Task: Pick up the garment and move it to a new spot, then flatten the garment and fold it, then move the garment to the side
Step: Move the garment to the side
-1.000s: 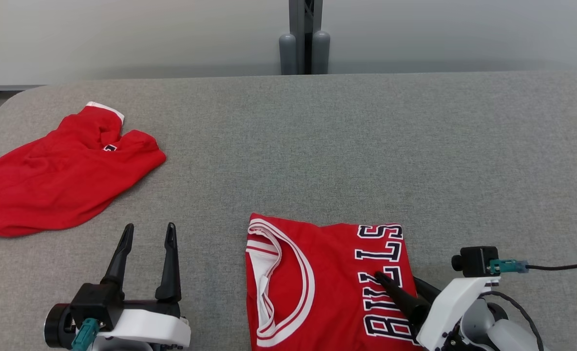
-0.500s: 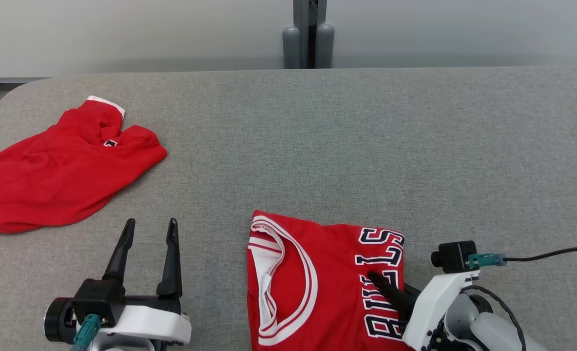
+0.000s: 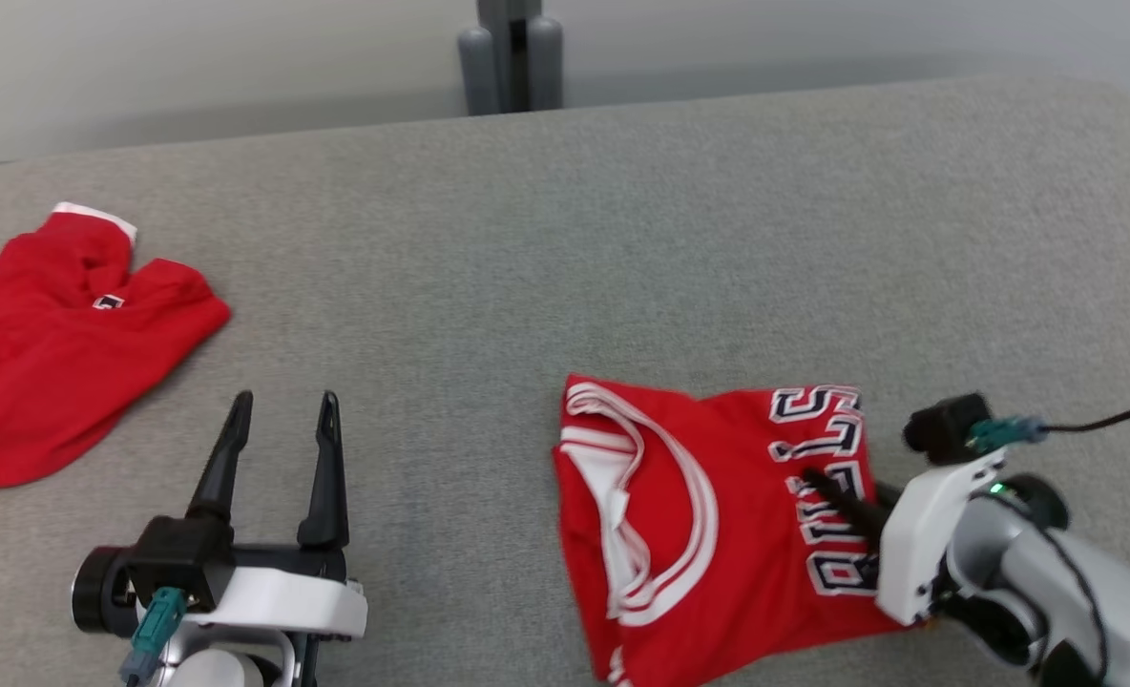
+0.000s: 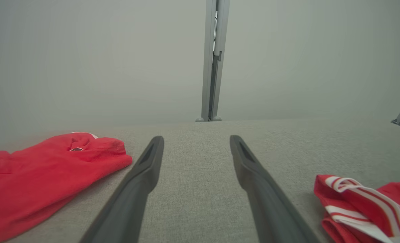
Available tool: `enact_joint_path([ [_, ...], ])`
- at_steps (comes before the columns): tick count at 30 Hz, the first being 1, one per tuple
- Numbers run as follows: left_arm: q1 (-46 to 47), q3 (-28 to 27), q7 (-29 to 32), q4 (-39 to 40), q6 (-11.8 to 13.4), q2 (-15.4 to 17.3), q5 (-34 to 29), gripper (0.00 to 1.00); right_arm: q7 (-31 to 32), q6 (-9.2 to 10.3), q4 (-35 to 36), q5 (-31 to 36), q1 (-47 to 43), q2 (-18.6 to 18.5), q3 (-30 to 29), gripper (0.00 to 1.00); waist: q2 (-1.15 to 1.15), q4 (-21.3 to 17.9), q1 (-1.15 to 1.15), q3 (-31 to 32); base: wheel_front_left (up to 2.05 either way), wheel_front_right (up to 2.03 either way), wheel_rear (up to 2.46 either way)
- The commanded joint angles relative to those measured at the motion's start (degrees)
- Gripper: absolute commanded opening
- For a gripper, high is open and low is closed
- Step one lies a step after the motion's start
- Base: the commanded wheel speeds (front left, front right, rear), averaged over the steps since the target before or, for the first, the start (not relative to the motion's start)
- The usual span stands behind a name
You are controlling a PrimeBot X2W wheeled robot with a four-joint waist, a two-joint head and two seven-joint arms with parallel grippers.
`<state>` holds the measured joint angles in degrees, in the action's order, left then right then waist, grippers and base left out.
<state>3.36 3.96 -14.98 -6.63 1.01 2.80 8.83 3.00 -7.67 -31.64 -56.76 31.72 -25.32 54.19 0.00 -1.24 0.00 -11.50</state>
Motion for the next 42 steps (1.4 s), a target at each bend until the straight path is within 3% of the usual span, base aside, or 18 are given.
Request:
enact_joint_path([
  [1,1.8,-0.27,-0.21,0.46,-0.38,0.18,-0.5,1.0,0.1,0.32,-0.16,0.56,2.07,-2.62,0.31,0.0,0.0,-2.31,0.0,-2.25,0.0,0.0,0.0],
  [5,4.85,-0.21,-0.21,1.2,-0.92,0.22,-0.76,1.0,-1.52,0.3,-0.11,1.96,7.22,-8.3,0.95,0.0,0.0,-4.97,0.0,-6.86,0.0,0.0,0.0],
  [14,9.4,-0.5,-0.21,2.51,-2.6,0.22,-3.32,1.0,-5.36,0.23,-6.45,5.7,16.19,-15.79,-2.12,0.0,0.0,-8.14,0.0,-14.27,0.0,0.0,0.0],
  [25,12.11,-1.96,-0.21,3.83,-4.16,0.21,-4.38,1.0,-4.96,0.19,-20.48,18.01,26.78,-15.64,-5.51,0.0,0.0,-8.04,0.0,-19.85,0.0,0.0,0.0],
  [39,12.6,-1.54,-0.07,4.08,-3.37,0.26,-3.28,1.0,-5.61,0.19,-33.55,27.81,33.5,-13.84,-11.21,0.0,0.0,-5.57,0.0,-22.18,0.0,0.0,0.0],
  [40,12.63,-1.59,-0.07,4.07,-3.39,0.27,-3.32,1.0,-6.18,0.19,-34.37,28.13,33.84,-13.62,-11.97,0.07,0.0,-5.51,0.0,-22.25,0.0,0.0,0.0],
  [41,12.67,-1.62,-0.07,4.04,-3.42,0.26,-3.36,1.0,-7.0,0.19,-35.2,28.68,34.2,-13.38,-12.51,0.58,0.0,-5.48,0.0,-22.31,0.0,0.0,0.0],
  [42,12.71,-1.64,-0.07,4.01,-3.42,0.27,-3.39,1.0,-7.47,0.19,-36.0,28.89,34.32,-12.97,-13.04,1.0,0.0,-5.47,0.0,-22.33,0.0,0.0,0.0],
])
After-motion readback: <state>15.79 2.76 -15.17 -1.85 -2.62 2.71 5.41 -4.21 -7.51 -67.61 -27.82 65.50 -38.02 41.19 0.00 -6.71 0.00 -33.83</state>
